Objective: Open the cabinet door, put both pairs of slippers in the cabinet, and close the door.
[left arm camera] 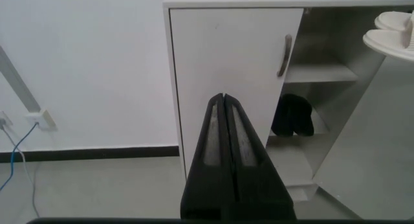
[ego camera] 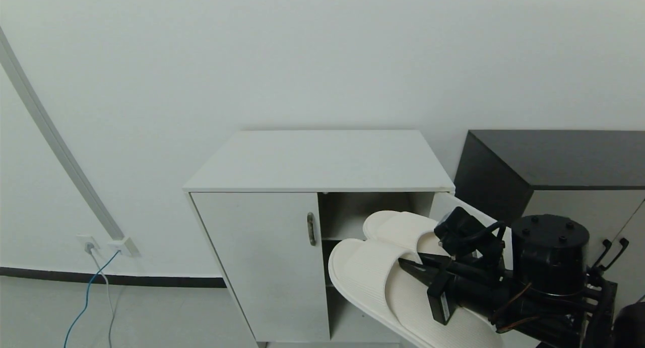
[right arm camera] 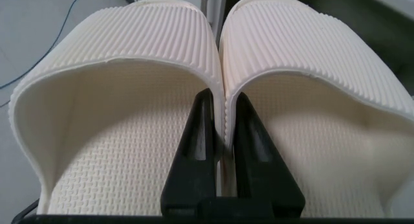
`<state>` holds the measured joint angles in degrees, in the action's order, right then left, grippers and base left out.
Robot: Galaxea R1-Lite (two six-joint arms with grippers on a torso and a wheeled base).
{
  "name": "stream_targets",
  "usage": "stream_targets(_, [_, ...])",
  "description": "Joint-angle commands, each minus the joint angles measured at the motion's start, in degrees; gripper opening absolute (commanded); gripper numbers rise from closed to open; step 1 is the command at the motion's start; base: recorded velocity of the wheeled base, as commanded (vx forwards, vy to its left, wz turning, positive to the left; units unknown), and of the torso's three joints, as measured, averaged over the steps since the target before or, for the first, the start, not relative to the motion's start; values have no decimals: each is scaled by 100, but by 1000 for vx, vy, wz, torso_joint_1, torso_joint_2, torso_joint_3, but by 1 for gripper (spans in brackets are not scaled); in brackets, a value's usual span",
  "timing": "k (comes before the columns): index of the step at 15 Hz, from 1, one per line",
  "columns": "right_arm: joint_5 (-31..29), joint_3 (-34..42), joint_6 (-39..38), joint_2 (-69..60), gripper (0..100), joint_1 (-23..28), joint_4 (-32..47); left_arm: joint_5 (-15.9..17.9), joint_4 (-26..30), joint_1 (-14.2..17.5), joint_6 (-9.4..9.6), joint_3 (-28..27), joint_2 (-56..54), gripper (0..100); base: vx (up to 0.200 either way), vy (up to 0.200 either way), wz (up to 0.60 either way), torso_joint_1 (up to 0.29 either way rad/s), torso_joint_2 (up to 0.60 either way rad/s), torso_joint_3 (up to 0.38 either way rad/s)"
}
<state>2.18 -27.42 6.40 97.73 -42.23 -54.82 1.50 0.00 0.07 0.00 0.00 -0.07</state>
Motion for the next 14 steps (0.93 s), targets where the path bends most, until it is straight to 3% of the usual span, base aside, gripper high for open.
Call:
stream_targets(1, [2,8,2,9,0,-14,-2,-1,0,1,0,0,7,0,0,0,0,-212,544,320])
stream_targets(14, [10,35,10,18,0,-31,-2,-1,0,1,0,0,7,0,0,0,0,-180,503,323])
